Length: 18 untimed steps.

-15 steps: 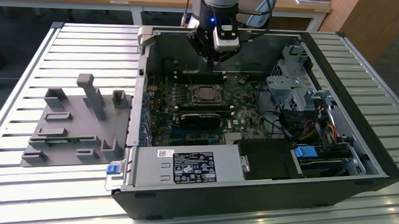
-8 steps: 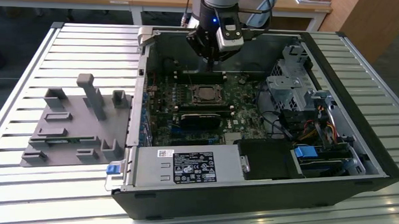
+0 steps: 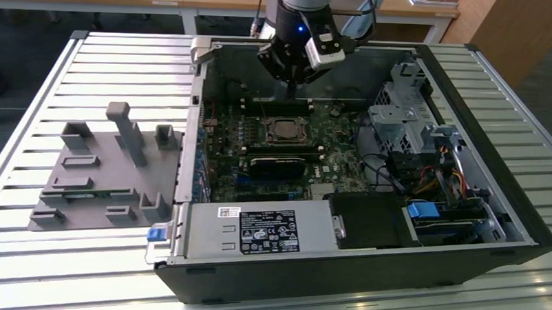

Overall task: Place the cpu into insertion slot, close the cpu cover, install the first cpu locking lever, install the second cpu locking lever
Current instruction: 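Install the first cpu locking lever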

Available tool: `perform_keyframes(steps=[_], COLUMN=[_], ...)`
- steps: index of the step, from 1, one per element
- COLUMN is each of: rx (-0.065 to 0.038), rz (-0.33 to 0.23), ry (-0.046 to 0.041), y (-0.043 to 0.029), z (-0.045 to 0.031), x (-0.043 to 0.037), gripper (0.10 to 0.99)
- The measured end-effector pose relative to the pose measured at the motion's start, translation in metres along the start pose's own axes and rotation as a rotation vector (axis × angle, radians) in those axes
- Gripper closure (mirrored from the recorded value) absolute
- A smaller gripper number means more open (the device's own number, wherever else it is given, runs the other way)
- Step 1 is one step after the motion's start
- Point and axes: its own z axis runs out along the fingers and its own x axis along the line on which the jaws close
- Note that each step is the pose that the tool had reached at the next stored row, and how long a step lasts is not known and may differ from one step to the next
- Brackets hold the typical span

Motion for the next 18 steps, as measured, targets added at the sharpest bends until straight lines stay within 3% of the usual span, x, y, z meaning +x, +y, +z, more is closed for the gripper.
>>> perform_keyframes(steps=[11,18], rx=[-0.001,-0.008], rz=[-0.187,-0.191], ry=[0.0023,-0.0024], y=[-0.0001,-0.0031], z=[0.0002,0.0004], x=[0.0003,0.0175], gripper=[0.965,0.965])
